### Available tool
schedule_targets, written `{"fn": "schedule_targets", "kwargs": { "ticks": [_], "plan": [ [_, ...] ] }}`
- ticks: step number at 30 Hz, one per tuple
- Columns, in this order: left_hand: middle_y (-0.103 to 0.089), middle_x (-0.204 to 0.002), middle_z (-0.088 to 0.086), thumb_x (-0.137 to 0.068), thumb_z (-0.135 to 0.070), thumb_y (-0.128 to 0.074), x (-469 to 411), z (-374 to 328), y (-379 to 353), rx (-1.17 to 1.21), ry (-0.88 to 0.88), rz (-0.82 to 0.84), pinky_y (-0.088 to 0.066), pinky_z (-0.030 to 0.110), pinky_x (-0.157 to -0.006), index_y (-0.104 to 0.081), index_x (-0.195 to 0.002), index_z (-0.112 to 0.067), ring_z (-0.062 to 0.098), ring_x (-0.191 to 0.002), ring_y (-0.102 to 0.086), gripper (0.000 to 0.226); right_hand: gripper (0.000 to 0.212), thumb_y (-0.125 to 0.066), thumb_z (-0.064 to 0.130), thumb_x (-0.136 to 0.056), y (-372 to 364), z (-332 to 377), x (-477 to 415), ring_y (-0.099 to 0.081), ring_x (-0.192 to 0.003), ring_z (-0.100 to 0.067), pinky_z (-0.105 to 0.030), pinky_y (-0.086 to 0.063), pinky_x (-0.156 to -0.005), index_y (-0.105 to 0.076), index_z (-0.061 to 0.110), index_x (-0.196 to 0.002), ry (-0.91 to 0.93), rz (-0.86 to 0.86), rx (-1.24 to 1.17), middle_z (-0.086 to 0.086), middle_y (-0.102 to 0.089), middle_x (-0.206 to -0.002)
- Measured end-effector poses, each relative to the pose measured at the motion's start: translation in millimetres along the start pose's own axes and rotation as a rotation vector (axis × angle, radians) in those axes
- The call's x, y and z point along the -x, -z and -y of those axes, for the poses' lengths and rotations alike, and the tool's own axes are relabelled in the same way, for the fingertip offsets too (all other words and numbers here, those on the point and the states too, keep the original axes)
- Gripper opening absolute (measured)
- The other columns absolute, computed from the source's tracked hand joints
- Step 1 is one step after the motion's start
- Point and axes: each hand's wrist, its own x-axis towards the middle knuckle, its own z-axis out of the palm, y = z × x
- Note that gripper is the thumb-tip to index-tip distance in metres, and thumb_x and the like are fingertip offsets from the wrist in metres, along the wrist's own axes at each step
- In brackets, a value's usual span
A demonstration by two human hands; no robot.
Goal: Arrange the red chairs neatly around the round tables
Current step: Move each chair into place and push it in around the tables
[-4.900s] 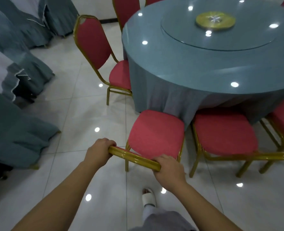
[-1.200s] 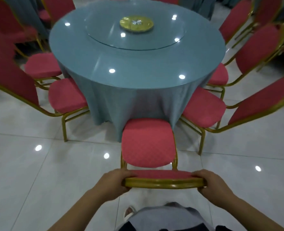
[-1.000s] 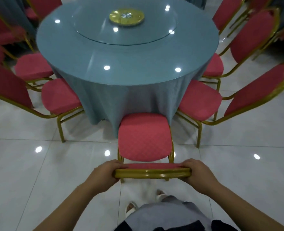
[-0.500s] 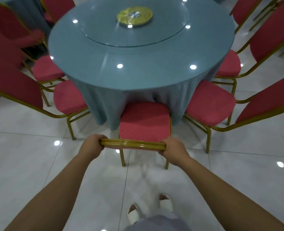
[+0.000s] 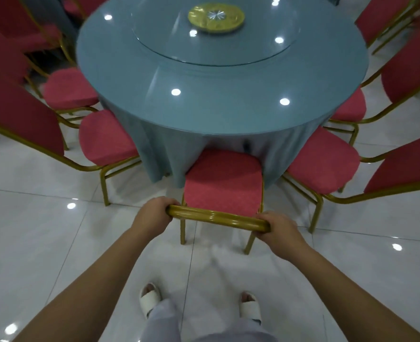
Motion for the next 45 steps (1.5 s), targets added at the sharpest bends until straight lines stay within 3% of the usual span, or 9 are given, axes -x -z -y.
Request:
{"fn": "schedule_targets", "kwargs": {
  "ticks": [5, 9, 13, 17, 24, 29, 36, 42, 45],
  "plan": [
    [-0.067, -0.098, -0.005, -0.086, -0.006, -0.064, -25.9, 34.4, 40.1, 0.109, -0.152, 0.178, -0.055, 0.035, -0.083, -0.067, -0.111, -0.033, 0.016, -0.091, -0.062, 0.037, 0.015, -0.075, 0.022, -0.084, 3.7, 58.9, -9.9, -0.064, -0.085, -0.02, -0.038, -0.053, -0.078, -0.063, 0.032, -0.082, -0.188, 0.13, 0.018, 0.0, -0.068, -0.088],
    [-0.056, -0.132, -0.011, -0.085, -0.017, -0.07, -9.9, 83.3, 70.4, 0.255, -0.283, 0.276, -0.042, 0.016, -0.09, -0.052, -0.138, -0.039, 0.009, -0.116, -0.053, 0.061, 0.054, -0.078, 0.055, -0.074, 9.5, 138.3, -8.9, -0.057, -0.108, -0.008, -0.026, -0.046, -0.087, -0.059, 0.041, -0.123, -0.182, 0.131, 0.124, 0.016, -0.06, -0.119],
    [-0.044, -0.149, -0.01, -0.089, -0.03, -0.07, -4.9, 162.5, 106.7, 0.283, -0.19, 0.205, -0.04, 0.026, -0.103, -0.041, -0.144, -0.043, 0.012, -0.133, -0.044, 0.063, 0.053, -0.071, 0.051, -0.085, -37.0, 256.7, -34.0, -0.049, -0.124, -0.007, -0.033, -0.039, -0.108, -0.057, 0.036, -0.134, 0.067, -0.025, -0.093, 0.014, -0.055, -0.134],
    [-0.049, -0.142, -0.006, -0.091, -0.031, -0.067, -3.7, 245.4, 150.7, 0.379, -0.069, 0.149, -0.045, 0.02, -0.087, -0.043, -0.141, -0.046, 0.007, -0.115, -0.048, 0.057, 0.045, -0.074, 0.034, -0.087, -95.8, 343.4, -79.7, -0.052, -0.119, -0.004, -0.021, -0.039, -0.102, -0.063, 0.027, -0.13, 0.11, 0.01, -0.27, 0.012, -0.058, -0.129],
    [-0.053, -0.136, -0.007, -0.09, -0.027, -0.069, -39.8, 374.8, 251.8, 0.425, 0.085, -0.047, -0.044, 0.028, -0.097, -0.051, -0.137, -0.04, 0.008, -0.119, -0.049, 0.052, 0.033, -0.075, 0.026, -0.087, -173.2, 451.9, -197.3, -0.061, -0.108, -0.012, -0.029, -0.051, -0.093, -0.063, 0.031, -0.117, 0.125, 0.155, -0.43, 0.004, -0.065, -0.116],
    [-0.055, -0.133, -0.008, -0.093, -0.023, -0.066, -100.6, 451.7, 337.3, 0.412, 0.171, -0.197, -0.044, 0.028, -0.096, -0.054, -0.134, -0.035, 0.008, -0.117, -0.05, 0.045, 0.038, -0.074, 0.031, -0.087, -205.2, 547.1, -306.9, -0.059, -0.105, -0.005, -0.017, -0.047, -0.082, -0.061, 0.034, -0.122, 0.156, 0.217, -0.538, 0.016, -0.061, -0.113],
    [-0.042, -0.147, 0.004, -0.09, -0.008, -0.063, -201.1, 531.6, 458.0, 0.242, 0.214, -0.339, -0.046, 0.045, -0.106, -0.041, -0.145, -0.035, 0.021, -0.128, -0.046, 0.064, 0.083, -0.074, 0.051, -0.076, -238.2, 677.2, -408.7, -0.048, -0.116, -0.006, -0.026, -0.042, -0.092, -0.037, 0.033, -0.149, 0.219, 0.368, -0.516, 0.018, -0.043, -0.13],
    [-0.013, -0.162, 0.003, -0.084, -0.016, -0.077, -288.6, 599.9, 514.1, -0.066, 0.147, -0.191, -0.033, 0.051, -0.113, -0.02, -0.151, -0.046, 0.031, -0.147, -0.018, 0.093, 0.096, -0.077, 0.054, -0.074, -265.7, 756.0, -459.1, -0.048, -0.127, -0.023, -0.035, -0.046, -0.099, -0.025, 0.028, -0.151, 0.249, 0.352, -0.295, 0.0, -0.041, -0.145],
    [-0.015, -0.161, 0.012, -0.075, -0.019, -0.085, -342.9, 632.6, 538.8, -0.216, 0.032, -0.103, -0.028, 0.055, -0.115, -0.026, -0.152, -0.042, 0.038, -0.146, -0.015, 0.1, 0.082, -0.075, 0.054, -0.072, -287.0, 785.4, -478.5, -0.053, -0.117, -0.028, -0.047, -0.051, -0.094, -0.038, 0.026, -0.14, 0.177, 0.292, -0.134, -0.004, -0.051, -0.133]
  ]
}}
